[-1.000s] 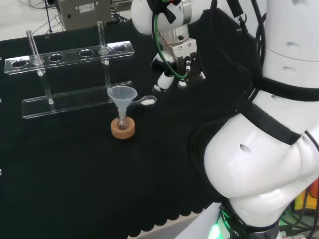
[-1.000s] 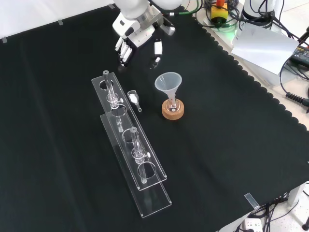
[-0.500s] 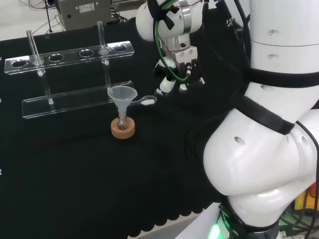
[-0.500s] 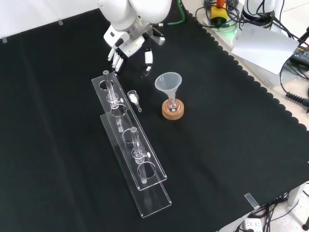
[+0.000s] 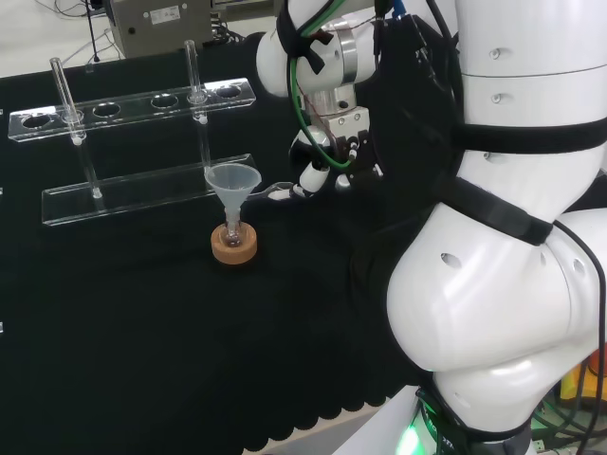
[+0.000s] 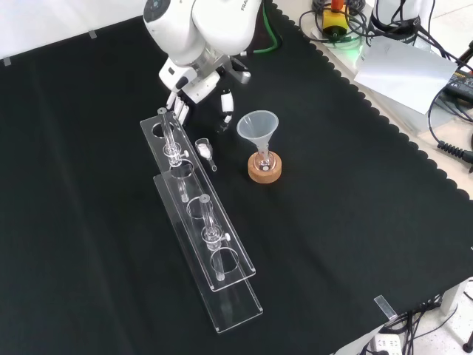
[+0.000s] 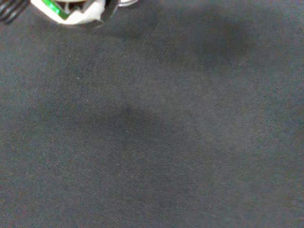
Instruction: Pick up the weighing funnel.
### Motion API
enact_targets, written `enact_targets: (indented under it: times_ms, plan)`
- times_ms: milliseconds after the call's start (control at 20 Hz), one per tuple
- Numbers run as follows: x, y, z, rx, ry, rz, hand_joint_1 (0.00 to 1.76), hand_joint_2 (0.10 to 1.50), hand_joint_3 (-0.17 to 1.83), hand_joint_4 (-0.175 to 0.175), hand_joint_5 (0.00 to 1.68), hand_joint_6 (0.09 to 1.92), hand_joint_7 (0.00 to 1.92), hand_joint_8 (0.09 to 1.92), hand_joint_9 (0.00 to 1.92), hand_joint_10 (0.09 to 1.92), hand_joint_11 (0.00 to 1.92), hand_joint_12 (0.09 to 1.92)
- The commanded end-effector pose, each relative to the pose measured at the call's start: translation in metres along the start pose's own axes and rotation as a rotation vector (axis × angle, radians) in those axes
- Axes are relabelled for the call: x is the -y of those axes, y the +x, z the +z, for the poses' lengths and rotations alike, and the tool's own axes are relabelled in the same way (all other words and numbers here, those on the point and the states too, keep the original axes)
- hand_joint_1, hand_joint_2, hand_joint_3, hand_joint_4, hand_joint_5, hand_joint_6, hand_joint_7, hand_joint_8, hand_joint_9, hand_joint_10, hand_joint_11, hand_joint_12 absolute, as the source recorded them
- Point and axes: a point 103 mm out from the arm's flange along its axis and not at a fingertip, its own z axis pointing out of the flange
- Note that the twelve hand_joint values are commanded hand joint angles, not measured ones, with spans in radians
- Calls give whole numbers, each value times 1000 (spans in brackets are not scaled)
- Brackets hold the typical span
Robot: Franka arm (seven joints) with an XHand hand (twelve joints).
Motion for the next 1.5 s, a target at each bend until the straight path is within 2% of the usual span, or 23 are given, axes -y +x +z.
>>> enact_targets:
  times_ms: [50,400,500,800,1500]
  plan:
    - [-10,16,7,23,1,6,865,579,669,-46,609,87,566,682,791,524,487,1298]
    - [-20,19,7,64,-16,22,877,573,682,-48,614,87,564,680,793,521,483,1296]
    - [-22,20,7,78,-21,47,878,572,684,-50,616,87,562,680,793,521,482,1296]
    - [-26,29,7,83,-19,47,881,569,691,-52,633,90,562,682,794,519,481,1296]
    - [-35,26,16,96,-32,47,905,563,699,-54,669,118,556,686,798,518,484,1288]
